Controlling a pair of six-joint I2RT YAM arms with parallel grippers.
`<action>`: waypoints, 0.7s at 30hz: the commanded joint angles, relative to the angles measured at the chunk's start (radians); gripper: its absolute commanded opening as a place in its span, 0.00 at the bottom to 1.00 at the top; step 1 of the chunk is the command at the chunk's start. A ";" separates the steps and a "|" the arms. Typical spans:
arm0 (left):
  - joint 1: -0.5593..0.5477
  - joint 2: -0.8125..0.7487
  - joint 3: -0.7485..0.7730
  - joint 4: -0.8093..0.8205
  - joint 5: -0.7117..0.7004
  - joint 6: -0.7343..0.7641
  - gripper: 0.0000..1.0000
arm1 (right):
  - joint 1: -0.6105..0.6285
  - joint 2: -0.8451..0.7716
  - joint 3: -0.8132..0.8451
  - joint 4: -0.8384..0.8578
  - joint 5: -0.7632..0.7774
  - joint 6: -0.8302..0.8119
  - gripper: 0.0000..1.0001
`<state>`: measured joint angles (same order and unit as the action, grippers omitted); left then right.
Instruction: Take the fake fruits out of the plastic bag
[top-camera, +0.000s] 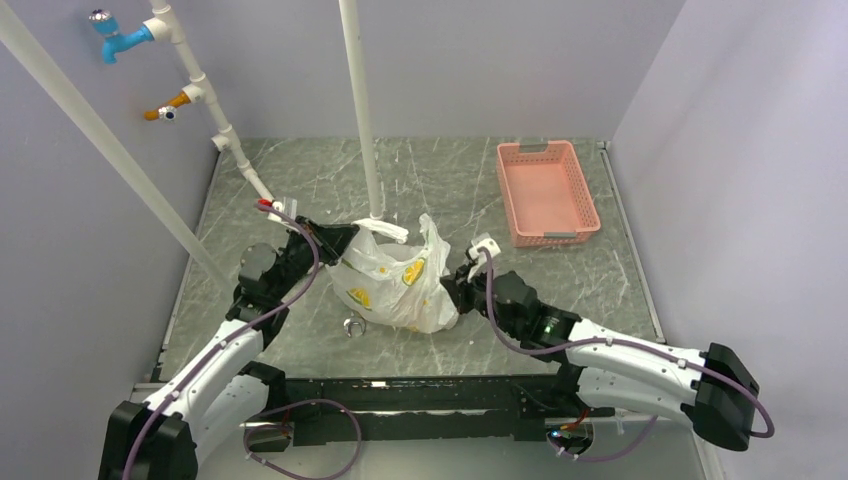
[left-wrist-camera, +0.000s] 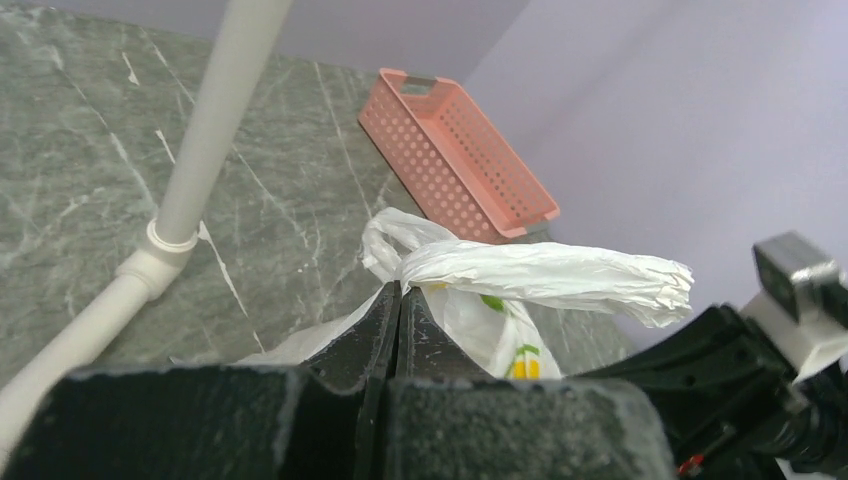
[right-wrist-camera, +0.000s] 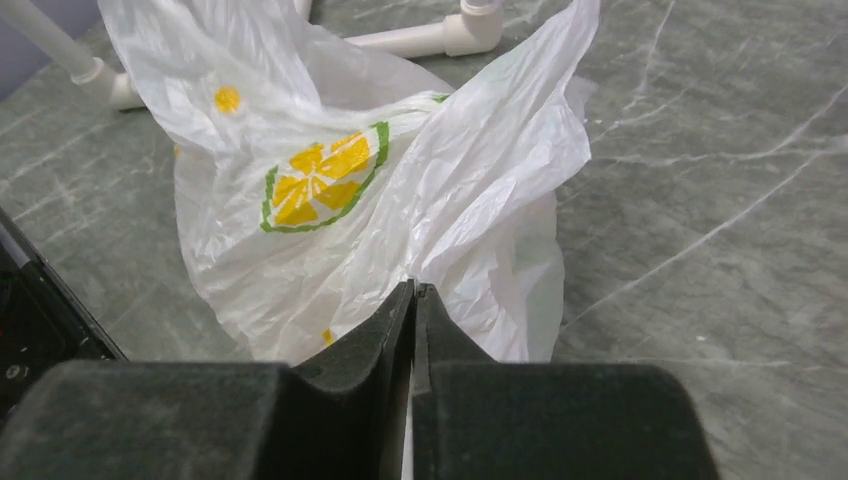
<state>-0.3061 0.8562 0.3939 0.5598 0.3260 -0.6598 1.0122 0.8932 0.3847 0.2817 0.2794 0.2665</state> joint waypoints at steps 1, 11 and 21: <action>0.009 -0.039 -0.018 0.070 0.074 -0.037 0.00 | -0.002 0.028 0.259 -0.341 0.089 0.074 0.16; 0.006 -0.056 -0.028 0.093 0.112 -0.063 0.00 | -0.090 0.390 0.940 -1.015 0.361 0.309 0.99; 0.007 -0.042 -0.017 0.096 0.139 -0.066 0.00 | -0.127 0.939 1.448 -1.300 0.370 0.309 0.97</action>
<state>-0.3023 0.8131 0.3580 0.6022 0.4328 -0.7158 0.8993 1.6760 1.7271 -0.8227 0.6247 0.5705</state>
